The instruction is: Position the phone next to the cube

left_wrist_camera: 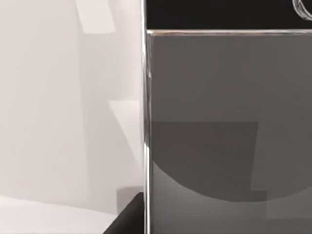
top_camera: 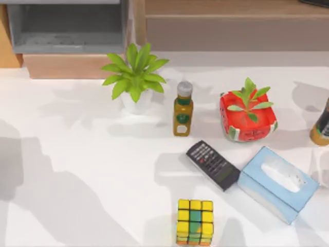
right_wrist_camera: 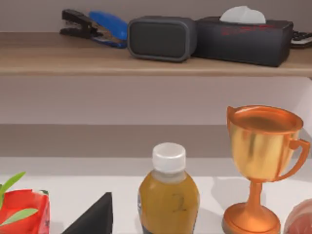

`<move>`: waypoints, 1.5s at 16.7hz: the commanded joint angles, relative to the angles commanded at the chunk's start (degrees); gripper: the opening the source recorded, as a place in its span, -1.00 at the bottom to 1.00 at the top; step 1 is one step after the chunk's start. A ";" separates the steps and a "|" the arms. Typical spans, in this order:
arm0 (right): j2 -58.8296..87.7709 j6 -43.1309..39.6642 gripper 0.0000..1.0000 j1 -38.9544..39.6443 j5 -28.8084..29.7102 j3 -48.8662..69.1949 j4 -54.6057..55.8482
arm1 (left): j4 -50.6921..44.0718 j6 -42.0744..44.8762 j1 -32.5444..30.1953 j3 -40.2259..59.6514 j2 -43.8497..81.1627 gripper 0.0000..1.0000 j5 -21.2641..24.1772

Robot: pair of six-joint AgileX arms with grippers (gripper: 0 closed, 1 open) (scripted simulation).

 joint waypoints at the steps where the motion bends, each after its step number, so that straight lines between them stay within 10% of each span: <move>1: 0.00 0.00 1.00 0.00 0.00 0.00 0.00 | 0.00 0.00 0.00 0.00 0.00 -1.00 0.00; 16: 0.00 0.00 1.00 0.00 0.00 0.00 0.00 | -4.97 -1.85 -1.41 4.00 -5.14 -1.00 0.66; 25: 0.00 0.00 1.00 0.00 0.00 0.00 0.00 | -7.99 -19.91 -15.62 3.16 -12.55 -1.00 4.20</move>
